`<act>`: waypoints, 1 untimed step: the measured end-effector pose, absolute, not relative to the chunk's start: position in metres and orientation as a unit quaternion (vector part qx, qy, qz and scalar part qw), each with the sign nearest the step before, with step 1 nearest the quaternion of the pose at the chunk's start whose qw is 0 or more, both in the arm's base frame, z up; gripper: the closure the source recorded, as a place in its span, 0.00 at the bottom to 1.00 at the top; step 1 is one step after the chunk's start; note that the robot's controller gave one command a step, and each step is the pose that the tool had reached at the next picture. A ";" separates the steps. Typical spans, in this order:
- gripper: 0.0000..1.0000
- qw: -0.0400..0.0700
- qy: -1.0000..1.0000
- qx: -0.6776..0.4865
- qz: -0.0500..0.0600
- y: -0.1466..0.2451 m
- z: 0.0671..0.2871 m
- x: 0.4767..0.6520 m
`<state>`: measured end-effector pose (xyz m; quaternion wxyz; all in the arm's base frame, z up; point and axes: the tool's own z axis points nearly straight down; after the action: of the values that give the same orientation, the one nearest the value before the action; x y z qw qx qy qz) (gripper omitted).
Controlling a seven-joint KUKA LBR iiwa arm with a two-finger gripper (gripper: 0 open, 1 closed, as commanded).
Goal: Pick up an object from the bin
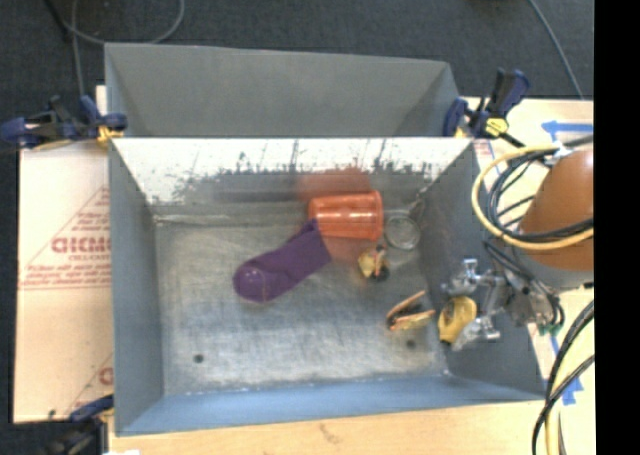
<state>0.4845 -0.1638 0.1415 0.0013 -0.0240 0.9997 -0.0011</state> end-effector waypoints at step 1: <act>1.00 0.001 1.000 -0.024 -0.001 -0.164 0.148 0.485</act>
Offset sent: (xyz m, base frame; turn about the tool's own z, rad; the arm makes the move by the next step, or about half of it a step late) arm -0.0001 0.0000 0.0131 0.0000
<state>0.4846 -0.1639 0.1484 0.0013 -0.0238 0.9997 -0.0011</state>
